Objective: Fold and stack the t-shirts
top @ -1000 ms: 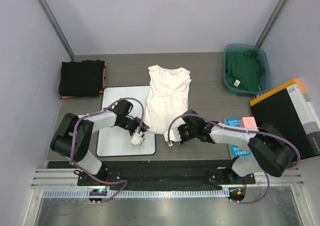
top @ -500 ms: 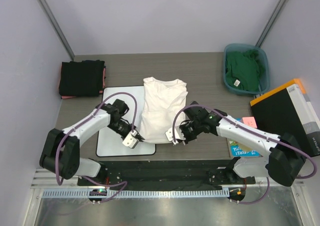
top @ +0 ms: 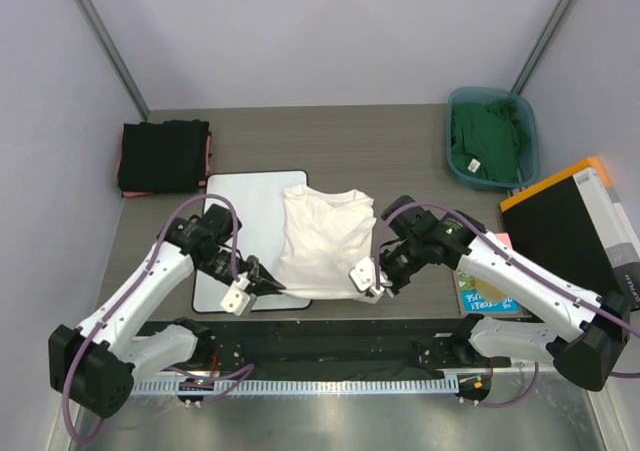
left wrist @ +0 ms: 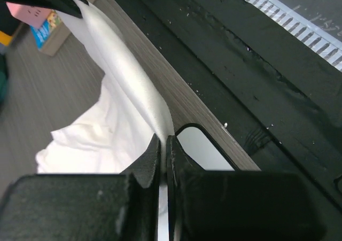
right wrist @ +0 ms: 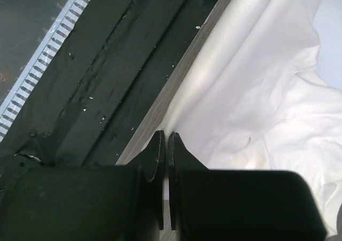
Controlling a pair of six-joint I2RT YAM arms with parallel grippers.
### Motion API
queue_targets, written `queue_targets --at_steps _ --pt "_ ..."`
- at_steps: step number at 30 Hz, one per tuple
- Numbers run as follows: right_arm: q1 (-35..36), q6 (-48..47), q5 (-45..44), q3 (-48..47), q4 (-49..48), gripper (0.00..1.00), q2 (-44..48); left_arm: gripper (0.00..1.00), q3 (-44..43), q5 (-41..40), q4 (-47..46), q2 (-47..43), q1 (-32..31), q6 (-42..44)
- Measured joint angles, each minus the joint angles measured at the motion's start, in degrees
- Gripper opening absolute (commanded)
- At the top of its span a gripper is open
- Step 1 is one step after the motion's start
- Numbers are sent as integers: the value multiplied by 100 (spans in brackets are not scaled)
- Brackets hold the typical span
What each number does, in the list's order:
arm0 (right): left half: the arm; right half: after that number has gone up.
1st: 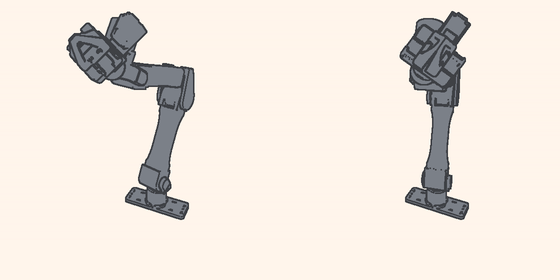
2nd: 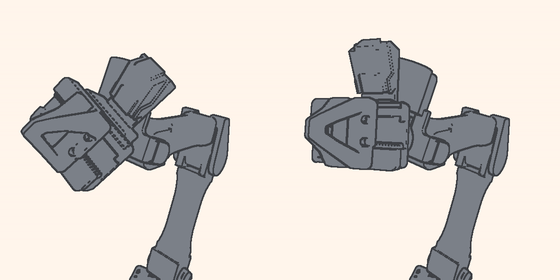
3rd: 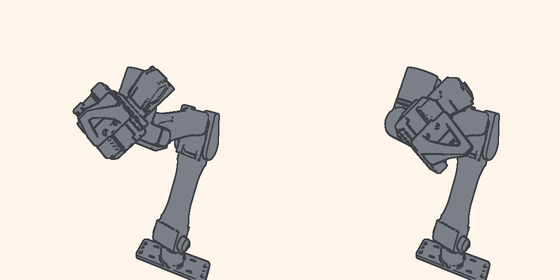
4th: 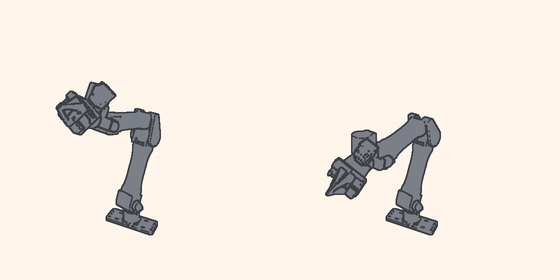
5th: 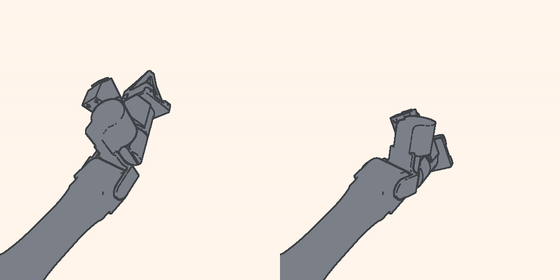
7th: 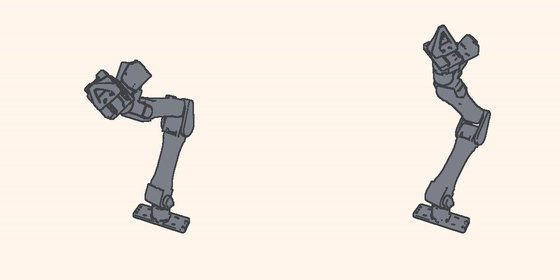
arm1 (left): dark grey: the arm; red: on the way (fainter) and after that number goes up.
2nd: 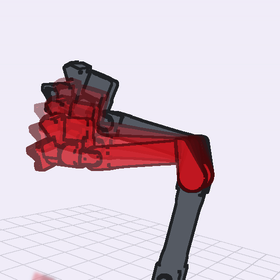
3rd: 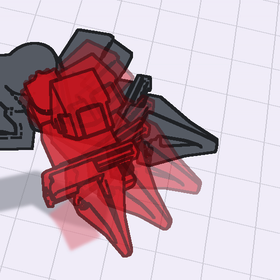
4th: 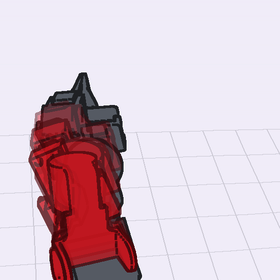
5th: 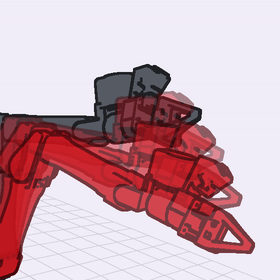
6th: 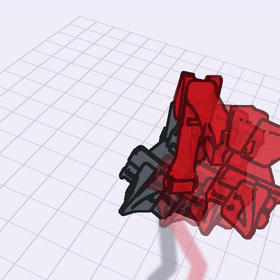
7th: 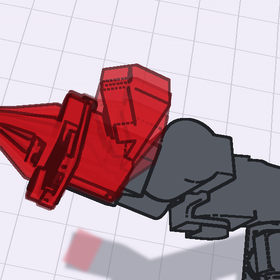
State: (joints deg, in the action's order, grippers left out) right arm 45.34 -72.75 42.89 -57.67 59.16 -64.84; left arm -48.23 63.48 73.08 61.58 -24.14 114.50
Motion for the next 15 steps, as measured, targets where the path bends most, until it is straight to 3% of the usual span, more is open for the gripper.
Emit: queue_targets --at_steps 4,10,15 --pt "0 -83 -37 -74 122 1 81 0 -116 48 94 -313 -114 2" --pt "-133 -350 -654 -98 -184 1 72 0 -452 -74 63 -28 -125 -33" --pt "-459 -562 -1279 -264 -544 1 -70 0 -623 -229 -857 286 -118 -542"
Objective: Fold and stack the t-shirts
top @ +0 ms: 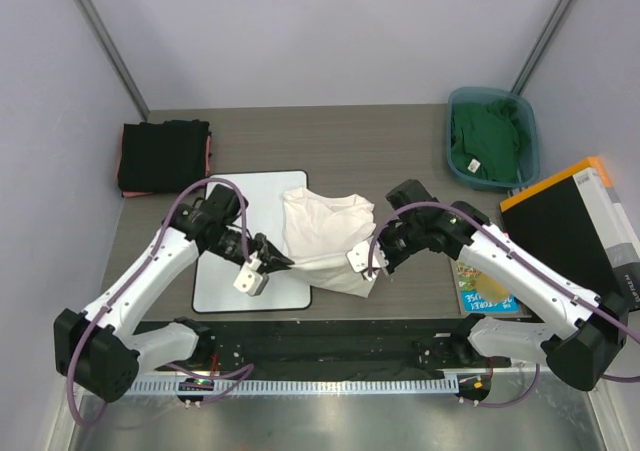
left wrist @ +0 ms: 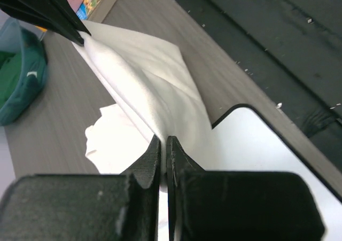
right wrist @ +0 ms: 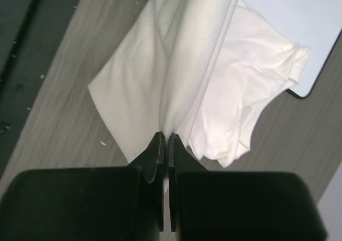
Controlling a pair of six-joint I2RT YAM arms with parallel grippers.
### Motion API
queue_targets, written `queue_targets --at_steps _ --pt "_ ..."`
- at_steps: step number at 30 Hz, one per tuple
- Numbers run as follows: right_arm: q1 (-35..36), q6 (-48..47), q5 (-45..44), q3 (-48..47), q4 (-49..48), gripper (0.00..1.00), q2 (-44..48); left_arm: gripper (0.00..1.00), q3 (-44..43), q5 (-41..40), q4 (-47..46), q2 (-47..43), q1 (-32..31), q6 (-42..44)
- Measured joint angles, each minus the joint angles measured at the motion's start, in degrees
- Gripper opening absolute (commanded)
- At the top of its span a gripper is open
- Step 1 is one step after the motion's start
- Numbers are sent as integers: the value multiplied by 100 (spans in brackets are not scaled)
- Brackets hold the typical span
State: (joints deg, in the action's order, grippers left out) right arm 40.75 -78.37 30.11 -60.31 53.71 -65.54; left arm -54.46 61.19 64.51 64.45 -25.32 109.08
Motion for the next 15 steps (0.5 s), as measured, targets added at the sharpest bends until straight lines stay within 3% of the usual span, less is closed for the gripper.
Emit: queue_targets --at_steps 15 --pt "-433 -514 -953 -4 -1453 1 -612 0 -396 -219 -1510 1268 721 -212"
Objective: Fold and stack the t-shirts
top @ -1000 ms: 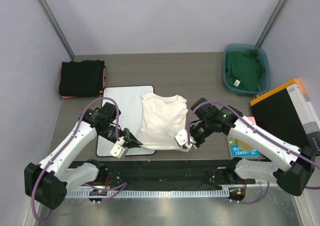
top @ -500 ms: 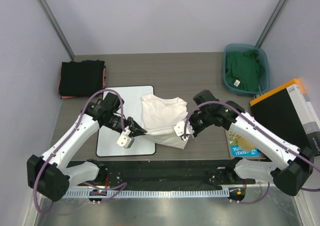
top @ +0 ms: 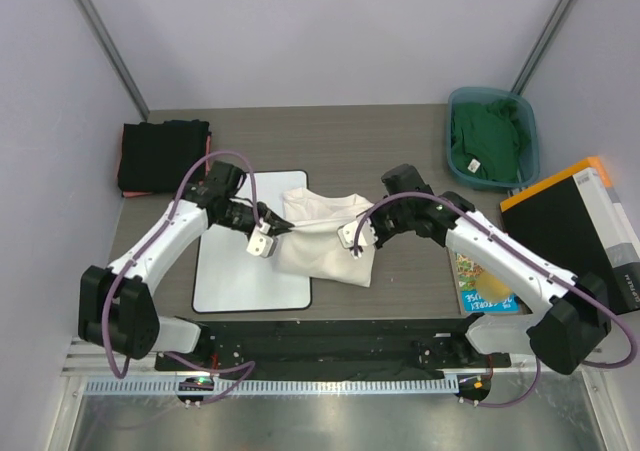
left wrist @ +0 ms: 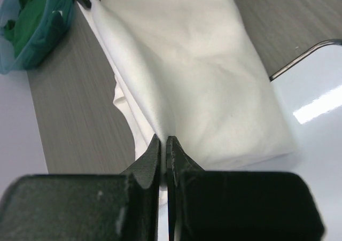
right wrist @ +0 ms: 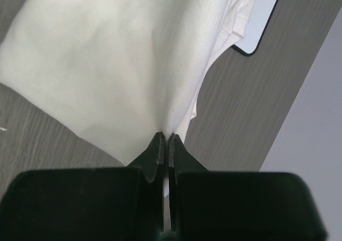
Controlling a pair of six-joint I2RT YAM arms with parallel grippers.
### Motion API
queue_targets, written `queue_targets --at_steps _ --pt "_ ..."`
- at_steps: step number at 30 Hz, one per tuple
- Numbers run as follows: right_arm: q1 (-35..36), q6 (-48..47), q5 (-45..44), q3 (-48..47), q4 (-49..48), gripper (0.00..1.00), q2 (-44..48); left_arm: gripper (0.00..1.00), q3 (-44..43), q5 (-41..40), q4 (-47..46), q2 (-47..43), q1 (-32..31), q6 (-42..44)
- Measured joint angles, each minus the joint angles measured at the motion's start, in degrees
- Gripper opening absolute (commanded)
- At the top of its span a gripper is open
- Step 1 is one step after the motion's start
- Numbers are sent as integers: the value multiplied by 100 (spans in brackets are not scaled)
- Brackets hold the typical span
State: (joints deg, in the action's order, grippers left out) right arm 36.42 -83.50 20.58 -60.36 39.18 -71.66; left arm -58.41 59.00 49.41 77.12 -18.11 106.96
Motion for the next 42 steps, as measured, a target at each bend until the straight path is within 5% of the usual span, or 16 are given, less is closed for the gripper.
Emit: queue_targets --at_steps 19,21,23,24,25,27,35,42 --pt "-684 -146 -144 48 -1600 1 -1298 0 -1043 -105 -1333 2041 262 0" --pt "-721 -142 -162 55 -1832 8 -1475 2 -1128 -109 -1410 2199 310 9" --pt "-732 -70 -234 96 -2179 19 -1631 29 -1143 -114 -1572 2326 363 4" --pt "-732 -22 -286 144 -2400 41 -1700 60 -1139 -116 -1650 2367 380 15" --pt "-732 31 -361 205 -2643 50 -1768 80 -1117 -118 -1799 2411 400 7" --pt "-732 164 -568 376 -3193 68 -1882 99 -966 -157 -2277 2428 433 -101" --pt "-717 632 -1349 907 -4503 70 -1974 99 245 -356 -5007 2371 463 -1580" --pt "-820 2968 -1246 -15 -3053 76 -1794 97 407 -365 -5237 1425 463 -2267"
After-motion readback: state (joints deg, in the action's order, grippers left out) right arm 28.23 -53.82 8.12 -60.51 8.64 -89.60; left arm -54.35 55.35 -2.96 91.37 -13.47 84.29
